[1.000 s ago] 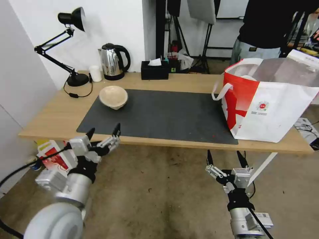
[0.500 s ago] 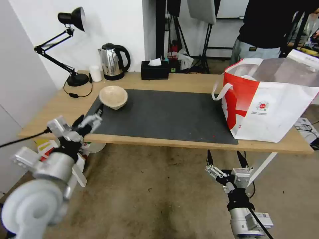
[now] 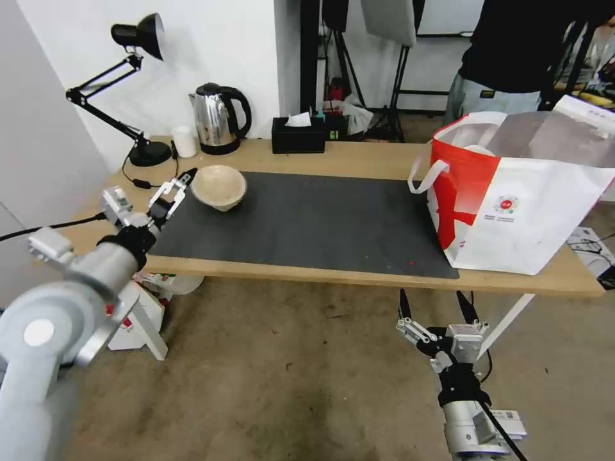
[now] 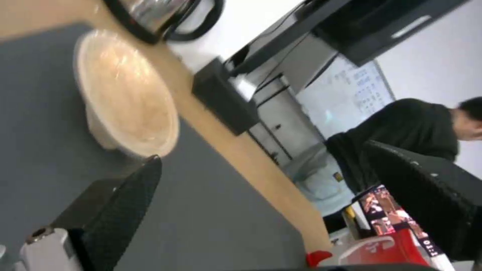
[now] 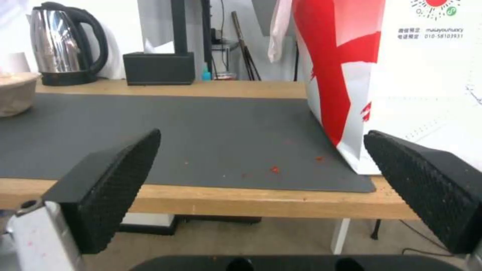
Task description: Pick up the trash from the table and place it into the takeout bag.
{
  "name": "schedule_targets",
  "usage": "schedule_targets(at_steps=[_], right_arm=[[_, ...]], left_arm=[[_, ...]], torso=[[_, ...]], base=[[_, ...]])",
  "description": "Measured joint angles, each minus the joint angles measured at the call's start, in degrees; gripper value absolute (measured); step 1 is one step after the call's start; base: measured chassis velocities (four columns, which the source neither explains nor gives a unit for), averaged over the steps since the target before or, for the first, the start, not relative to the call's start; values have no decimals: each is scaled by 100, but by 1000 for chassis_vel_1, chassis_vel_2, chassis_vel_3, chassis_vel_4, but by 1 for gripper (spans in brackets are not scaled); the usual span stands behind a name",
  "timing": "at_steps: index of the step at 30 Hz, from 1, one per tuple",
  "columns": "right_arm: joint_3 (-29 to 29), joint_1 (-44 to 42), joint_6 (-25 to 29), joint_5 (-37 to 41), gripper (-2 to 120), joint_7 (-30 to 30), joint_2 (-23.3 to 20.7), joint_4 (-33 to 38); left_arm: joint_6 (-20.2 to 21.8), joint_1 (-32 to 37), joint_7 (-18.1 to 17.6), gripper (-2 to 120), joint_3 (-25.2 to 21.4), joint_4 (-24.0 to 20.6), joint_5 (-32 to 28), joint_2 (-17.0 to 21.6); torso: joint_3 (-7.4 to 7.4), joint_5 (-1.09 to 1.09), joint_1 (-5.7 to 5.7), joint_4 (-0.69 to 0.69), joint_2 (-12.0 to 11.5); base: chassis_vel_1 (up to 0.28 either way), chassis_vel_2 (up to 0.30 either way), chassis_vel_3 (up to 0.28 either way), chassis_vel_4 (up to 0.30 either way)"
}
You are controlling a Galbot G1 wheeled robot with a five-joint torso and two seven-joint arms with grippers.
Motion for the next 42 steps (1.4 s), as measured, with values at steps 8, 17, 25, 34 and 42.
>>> schedule_targets(at_steps=[8, 17, 25, 34, 42], right_arm=[[0, 1, 0, 0, 100, 0, 0, 0], [0, 1, 0, 0, 100, 0, 0, 0], [0, 1, 0, 0, 100, 0, 0, 0], [0, 1, 0, 0, 100, 0, 0, 0], [0, 1, 0, 0, 100, 0, 0, 0]], left_arm=[[117, -667, -571, 100, 272, 716, -714, 73], [300, -1092, -776, 100, 500, 1254, -813, 101], [356, -1432, -768, 100, 723, 1663, -681, 121], [373, -1650, -716, 100, 837, 1959, -573, 130], [385, -1757, -680, 100, 836, 2136, -460, 185]], torso=[[0, 1, 0, 1, 0], [-1, 1, 0, 1, 0], [-1, 1, -1, 1, 0], [-1, 1, -1, 1, 0], [-1, 1, -1, 1, 0]], base=[[0, 0, 0, 0], [0, 0, 0, 0], [0, 0, 0, 0], [0, 0, 0, 0], [0, 0, 0, 0]])
